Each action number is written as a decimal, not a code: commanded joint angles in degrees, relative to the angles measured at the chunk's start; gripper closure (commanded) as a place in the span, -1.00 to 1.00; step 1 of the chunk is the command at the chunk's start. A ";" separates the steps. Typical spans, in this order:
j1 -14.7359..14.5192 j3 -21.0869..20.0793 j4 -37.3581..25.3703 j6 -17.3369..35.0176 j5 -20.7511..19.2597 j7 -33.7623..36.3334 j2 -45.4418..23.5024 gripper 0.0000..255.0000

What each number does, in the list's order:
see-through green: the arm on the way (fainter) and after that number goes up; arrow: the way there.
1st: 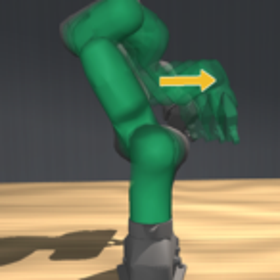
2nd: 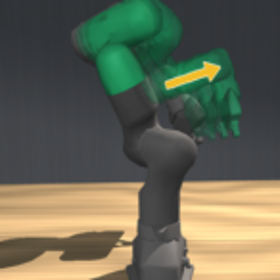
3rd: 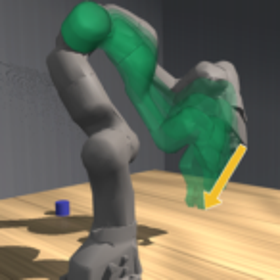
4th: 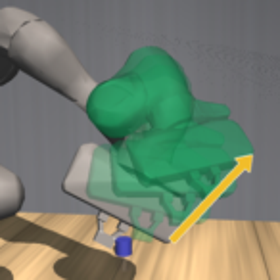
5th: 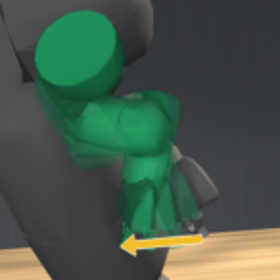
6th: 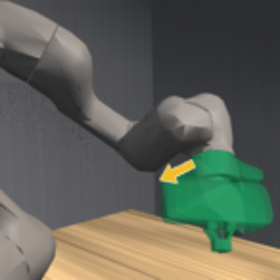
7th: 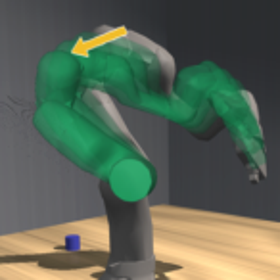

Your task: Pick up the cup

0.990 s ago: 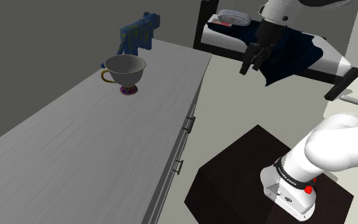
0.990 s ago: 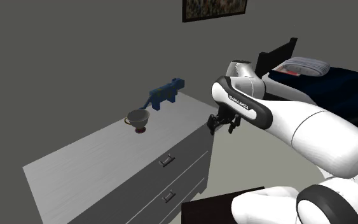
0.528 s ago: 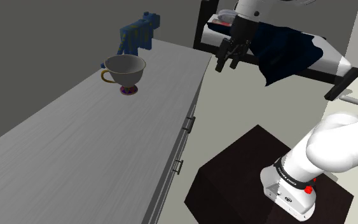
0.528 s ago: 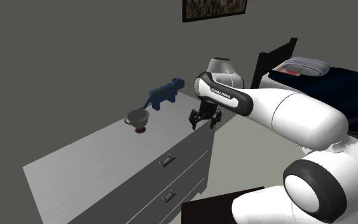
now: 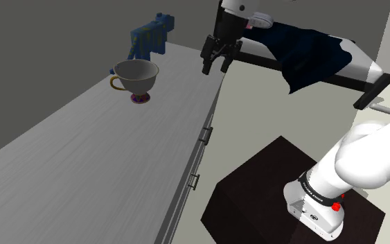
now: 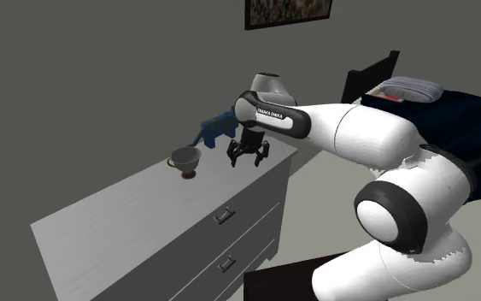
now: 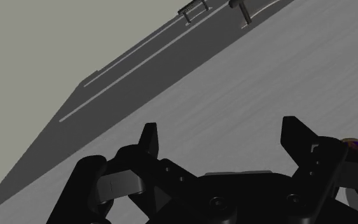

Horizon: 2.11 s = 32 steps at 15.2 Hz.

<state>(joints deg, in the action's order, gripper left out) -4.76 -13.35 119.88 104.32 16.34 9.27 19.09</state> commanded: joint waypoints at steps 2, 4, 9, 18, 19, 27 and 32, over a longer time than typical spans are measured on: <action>-0.85 -1.84 -5.74 0.66 0.44 2.20 -5.46 -1.00; -1.42 -3.00 -9.56 1.09 0.42 3.65 -9.07 -1.00; -3.20 -5.65 -20.40 1.40 -0.65 7.55 -18.59 -1.00; -5.77 -7.64 -29.71 3.33 -2.71 10.79 -28.40 -1.00; -5.76 -7.64 -28.89 4.08 -2.63 10.58 -28.35 -1.00; -5.69 -7.63 -26.73 5.95 -2.37 10.01 -28.13 1.00; -5.69 -7.63 -26.72 5.97 -2.37 10.00 -28.13 1.00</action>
<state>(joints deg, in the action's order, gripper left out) -10.44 -20.97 93.14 110.31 13.97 19.27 -9.02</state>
